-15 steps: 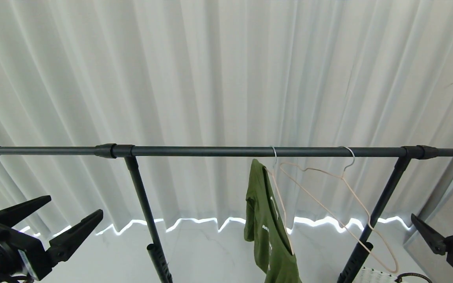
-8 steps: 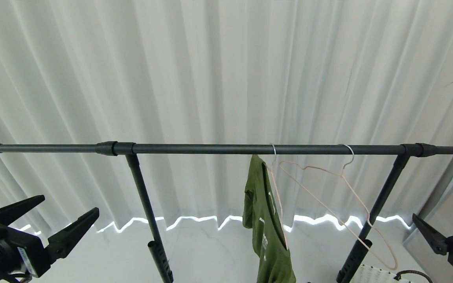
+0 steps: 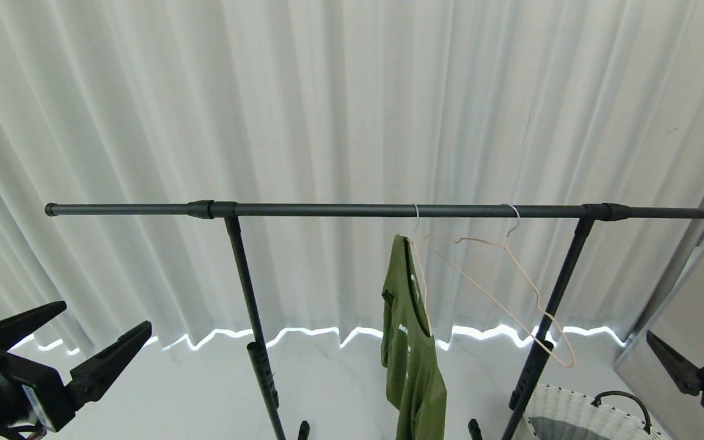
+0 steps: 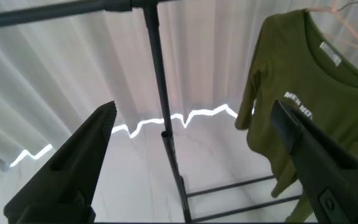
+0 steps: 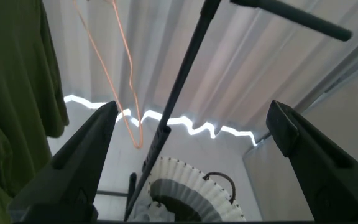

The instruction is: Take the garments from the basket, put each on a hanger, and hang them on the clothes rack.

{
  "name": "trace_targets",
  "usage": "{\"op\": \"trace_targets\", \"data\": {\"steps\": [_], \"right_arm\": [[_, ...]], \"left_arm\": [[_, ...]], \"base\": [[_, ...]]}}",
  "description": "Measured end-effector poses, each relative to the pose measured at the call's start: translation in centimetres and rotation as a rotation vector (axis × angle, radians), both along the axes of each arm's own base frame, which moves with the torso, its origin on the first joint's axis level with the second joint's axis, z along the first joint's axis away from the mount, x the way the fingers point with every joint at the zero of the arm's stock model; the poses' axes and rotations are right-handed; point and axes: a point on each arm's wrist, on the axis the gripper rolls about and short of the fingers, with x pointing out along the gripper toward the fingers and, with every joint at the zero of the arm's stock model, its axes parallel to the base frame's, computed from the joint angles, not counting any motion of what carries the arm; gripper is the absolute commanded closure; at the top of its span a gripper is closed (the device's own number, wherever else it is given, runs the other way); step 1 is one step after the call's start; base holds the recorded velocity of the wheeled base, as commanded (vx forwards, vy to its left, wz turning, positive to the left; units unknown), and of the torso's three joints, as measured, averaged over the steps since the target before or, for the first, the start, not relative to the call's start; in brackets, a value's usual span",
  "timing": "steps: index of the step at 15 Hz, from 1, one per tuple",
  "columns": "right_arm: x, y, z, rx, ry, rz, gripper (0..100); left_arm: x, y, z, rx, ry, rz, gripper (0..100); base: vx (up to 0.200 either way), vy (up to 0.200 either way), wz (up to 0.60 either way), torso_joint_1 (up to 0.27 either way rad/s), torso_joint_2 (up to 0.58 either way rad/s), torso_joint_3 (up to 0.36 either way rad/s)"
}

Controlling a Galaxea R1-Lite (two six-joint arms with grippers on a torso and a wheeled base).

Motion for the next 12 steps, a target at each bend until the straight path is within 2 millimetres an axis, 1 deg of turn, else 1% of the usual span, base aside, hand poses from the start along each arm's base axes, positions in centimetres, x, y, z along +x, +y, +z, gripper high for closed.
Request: {"op": "trace_targets", "data": {"steps": [5,9,12], "right_arm": [[0.13,0.02,-0.28,-0.028,0.017,-0.001,0],[0.06,0.00,-0.37,-0.063,0.018,0.003,0],[0.03,-0.01,-0.34,-0.069,0.016,0.002,0]], "left_arm": [[0.26,-0.02,0.11,-0.001,-0.012,0.000,0],[0.23,-0.02,-0.21,0.002,0.001,0.000,0],[0.20,0.01,-0.32,0.002,0.005,0.003,0]], "base": [[0.000,0.000,0.00,0.000,0.00,0.000],[0.000,0.000,0.00,-0.009,0.02,0.014],[0.000,0.000,0.00,-0.141,0.32,0.173]]}}
